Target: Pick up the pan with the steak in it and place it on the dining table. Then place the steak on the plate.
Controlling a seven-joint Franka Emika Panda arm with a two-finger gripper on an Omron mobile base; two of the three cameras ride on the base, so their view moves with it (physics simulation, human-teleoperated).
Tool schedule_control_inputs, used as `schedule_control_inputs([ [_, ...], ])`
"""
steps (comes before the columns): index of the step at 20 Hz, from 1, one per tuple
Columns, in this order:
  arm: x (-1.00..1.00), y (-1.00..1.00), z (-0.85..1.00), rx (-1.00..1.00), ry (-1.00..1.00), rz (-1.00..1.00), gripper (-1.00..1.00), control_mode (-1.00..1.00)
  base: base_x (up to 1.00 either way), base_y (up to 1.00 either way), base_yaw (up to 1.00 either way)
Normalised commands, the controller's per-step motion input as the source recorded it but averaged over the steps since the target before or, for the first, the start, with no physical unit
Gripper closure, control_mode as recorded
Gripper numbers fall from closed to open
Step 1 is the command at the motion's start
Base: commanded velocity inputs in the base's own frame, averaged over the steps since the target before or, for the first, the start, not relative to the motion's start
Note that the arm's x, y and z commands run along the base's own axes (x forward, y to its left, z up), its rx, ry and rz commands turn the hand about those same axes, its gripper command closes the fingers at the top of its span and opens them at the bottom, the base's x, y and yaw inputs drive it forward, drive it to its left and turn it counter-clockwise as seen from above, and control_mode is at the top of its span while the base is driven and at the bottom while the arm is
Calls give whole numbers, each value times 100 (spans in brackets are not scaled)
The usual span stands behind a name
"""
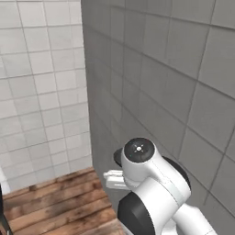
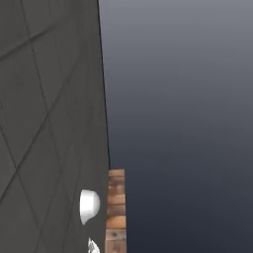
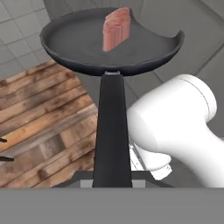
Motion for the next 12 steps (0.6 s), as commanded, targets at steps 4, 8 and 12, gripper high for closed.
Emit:
schedule_control_inputs([
  [4, 0, 0, 0, 0, 0, 0, 100, 100, 55, -8, 29],
  [8, 0, 0, 0, 0, 0, 0, 100, 100, 3, 0, 49],
  [12, 0, 0, 0, 0, 0, 0, 100, 100, 0, 0, 50],
])
